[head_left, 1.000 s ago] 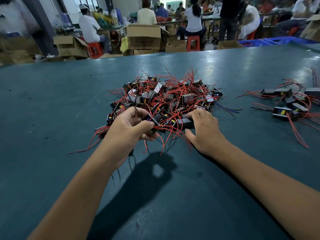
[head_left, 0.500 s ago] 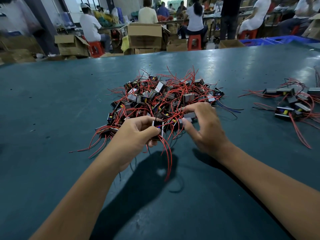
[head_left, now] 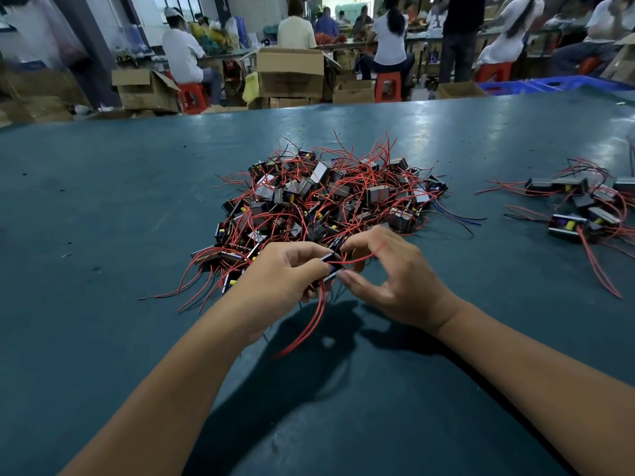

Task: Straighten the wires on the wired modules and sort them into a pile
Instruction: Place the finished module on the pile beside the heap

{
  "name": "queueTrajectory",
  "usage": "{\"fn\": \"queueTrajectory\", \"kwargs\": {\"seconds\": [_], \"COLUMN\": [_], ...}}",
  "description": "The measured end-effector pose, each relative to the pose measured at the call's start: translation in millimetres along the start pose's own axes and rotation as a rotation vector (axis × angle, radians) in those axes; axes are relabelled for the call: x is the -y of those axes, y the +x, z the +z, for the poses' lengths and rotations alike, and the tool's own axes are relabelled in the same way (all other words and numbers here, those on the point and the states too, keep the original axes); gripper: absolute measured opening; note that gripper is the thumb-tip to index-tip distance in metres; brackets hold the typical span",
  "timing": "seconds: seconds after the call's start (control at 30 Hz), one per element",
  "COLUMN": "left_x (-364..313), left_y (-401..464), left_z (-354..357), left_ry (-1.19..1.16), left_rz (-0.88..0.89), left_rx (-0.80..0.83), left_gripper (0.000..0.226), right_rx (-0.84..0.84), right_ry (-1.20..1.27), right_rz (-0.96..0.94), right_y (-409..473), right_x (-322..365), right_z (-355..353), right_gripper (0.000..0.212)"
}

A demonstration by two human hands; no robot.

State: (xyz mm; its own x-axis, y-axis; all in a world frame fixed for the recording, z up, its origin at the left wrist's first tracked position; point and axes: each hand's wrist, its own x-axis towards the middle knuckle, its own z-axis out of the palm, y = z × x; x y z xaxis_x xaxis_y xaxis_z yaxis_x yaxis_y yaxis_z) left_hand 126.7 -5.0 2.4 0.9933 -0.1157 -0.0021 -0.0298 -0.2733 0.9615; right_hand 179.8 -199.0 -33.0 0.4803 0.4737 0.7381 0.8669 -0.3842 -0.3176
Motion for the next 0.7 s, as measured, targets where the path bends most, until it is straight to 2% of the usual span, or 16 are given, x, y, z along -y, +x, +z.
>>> {"fn": "queueTrajectory", "kwargs": {"seconds": [0.13, 0.27, 0.37, 0.5, 0.7], "left_x": [-0.3, -3.3, -4.1, 1.3, 3.8], "left_y": [-1.4, -3.7, -4.3, -2.2, -2.5], "left_z": [0.8, 0.2, -1.9, 1.9, 2.4], "left_ry": [-0.011, -0.018, -0.034, 0.017, 0.016], "left_rz": [-0.006, -0.037, -0.026, -0.001, 0.004], "left_rx": [0.078, 0.116, 0.123, 0.126, 0.158], "left_gripper": [0.012, 0.013, 0.011, 0.011, 0.023], "right_rx": [-0.009, -0.076, -0.083, -0.064, -0.047], "right_ry": [0.096, 0.343, 0.506, 0.607, 0.75], "right_rz": [0.136, 0.301, 0.356, 0.371, 0.472], "right_y": [-1.5, -2.7, -1.5, -0.5, 1.1], "right_x": [0.8, 1.8, 5.3, 7.2, 5.5], "right_z": [-0.7, 0.5, 3.9, 7.1, 7.3], "right_gripper": [0.036, 0.028, 0.018, 0.003, 0.009]}}
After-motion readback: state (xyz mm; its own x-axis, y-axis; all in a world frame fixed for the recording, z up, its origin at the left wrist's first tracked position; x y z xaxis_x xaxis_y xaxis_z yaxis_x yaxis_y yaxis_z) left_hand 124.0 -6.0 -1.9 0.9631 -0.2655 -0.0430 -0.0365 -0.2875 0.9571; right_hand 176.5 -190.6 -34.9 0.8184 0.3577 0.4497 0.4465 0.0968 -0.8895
